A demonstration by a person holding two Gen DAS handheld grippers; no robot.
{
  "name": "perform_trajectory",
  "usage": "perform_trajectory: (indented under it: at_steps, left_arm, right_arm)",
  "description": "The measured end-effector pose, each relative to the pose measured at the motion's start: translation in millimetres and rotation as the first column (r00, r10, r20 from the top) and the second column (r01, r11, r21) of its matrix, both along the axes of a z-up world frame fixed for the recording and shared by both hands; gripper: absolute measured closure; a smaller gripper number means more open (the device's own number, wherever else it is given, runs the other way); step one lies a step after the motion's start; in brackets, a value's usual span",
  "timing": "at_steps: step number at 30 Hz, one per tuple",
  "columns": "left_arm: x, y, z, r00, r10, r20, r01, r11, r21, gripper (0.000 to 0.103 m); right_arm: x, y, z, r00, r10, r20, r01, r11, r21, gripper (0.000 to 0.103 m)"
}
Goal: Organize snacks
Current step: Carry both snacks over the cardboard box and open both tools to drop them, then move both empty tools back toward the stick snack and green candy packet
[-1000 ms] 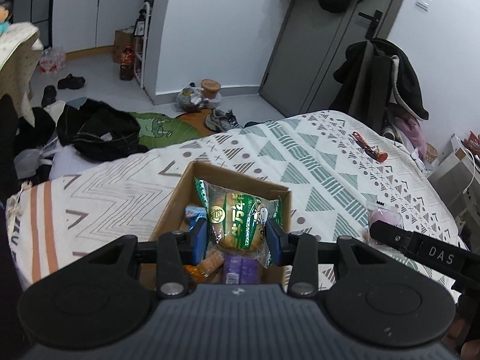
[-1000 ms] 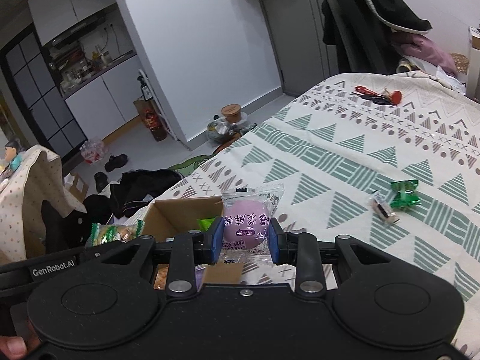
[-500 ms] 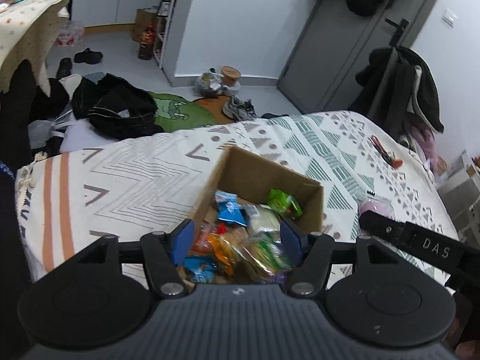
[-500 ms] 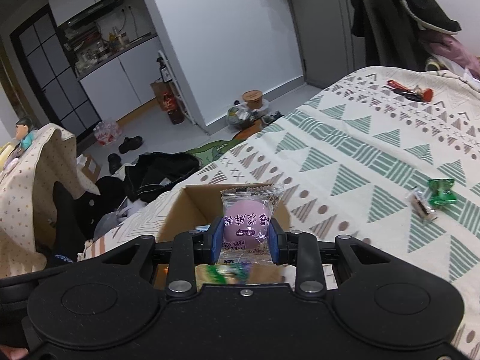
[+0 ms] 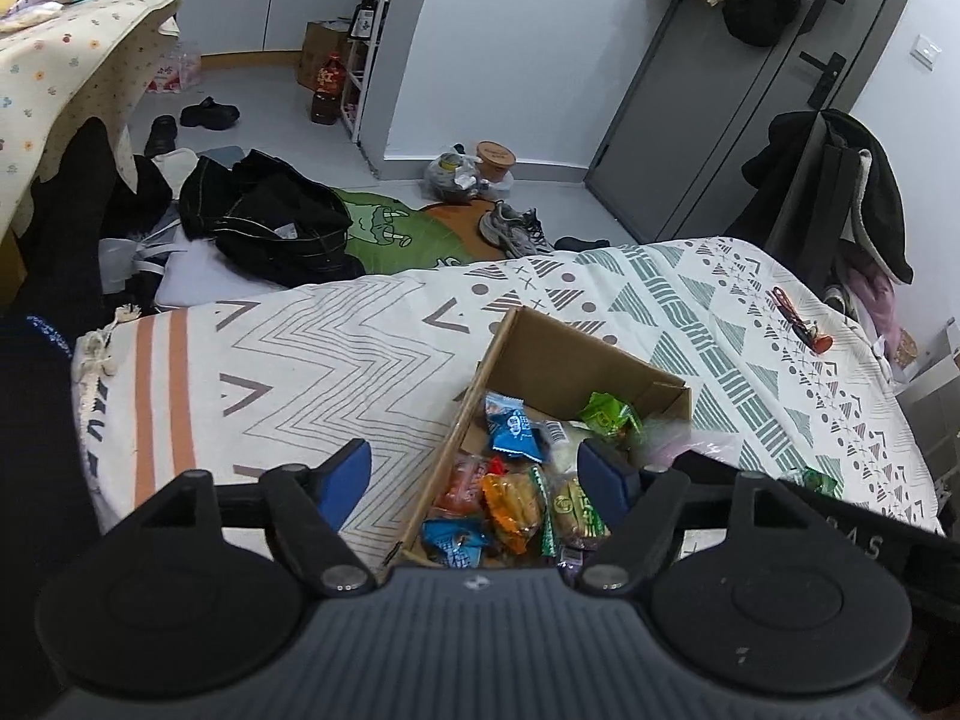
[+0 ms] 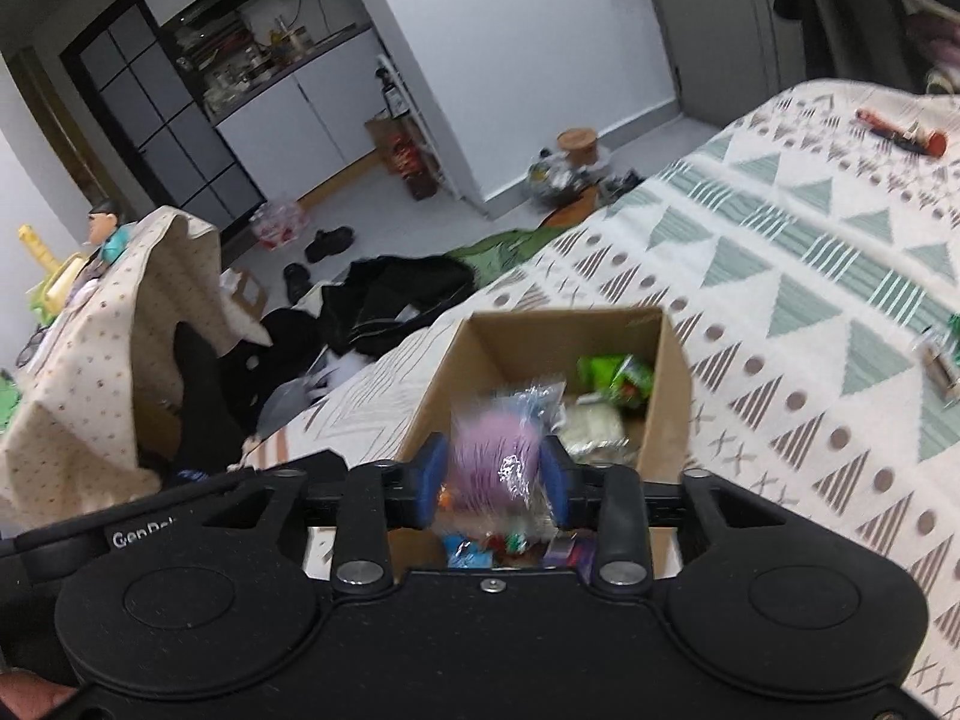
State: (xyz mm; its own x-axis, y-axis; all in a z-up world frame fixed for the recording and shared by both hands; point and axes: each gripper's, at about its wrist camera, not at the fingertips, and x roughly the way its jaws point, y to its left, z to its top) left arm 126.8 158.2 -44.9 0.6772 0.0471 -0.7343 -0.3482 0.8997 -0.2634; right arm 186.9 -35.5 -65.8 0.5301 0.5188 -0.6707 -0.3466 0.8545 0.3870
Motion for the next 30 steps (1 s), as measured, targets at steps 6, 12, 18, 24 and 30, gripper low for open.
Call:
perform_trajectory:
  at_steps: [6,12,18,24,30]
  left_arm:
    - [-6,-2,6,1.0,0.011,0.005,-0.011,1.0,0.016,0.024]
    - [-8,-18,15,1.0,-0.012,0.016,0.011,0.999,0.037,0.017]
    - [-11,-42,19,0.999,-0.053,0.015,0.052,0.997,0.058,0.009]
    - [-10,-69,20,0.996,-0.089,-0.012,0.09,0.993,0.082,0.008]
    - [-12,-98,26,0.993,-0.116,-0.013,0.117,0.987,0.108,0.008]
  right_arm:
    - [-4,-16,5,0.999,-0.041,-0.002,0.042,0.999,0.023,0.049]
    - [-9,-52,15,0.994,-0.106,0.025,0.106,0.994,0.016,0.049]
    - [-17,-88,16,0.984,-0.171,0.055,0.173,0.984,-0.032,0.035]
    - [-28,-120,18,0.973,-0.215,0.081,0.219,0.975,-0.044,0.026]
    - [-38,-150,22,0.958,-0.264,0.111,0.272,0.961,-0.057,0.01]
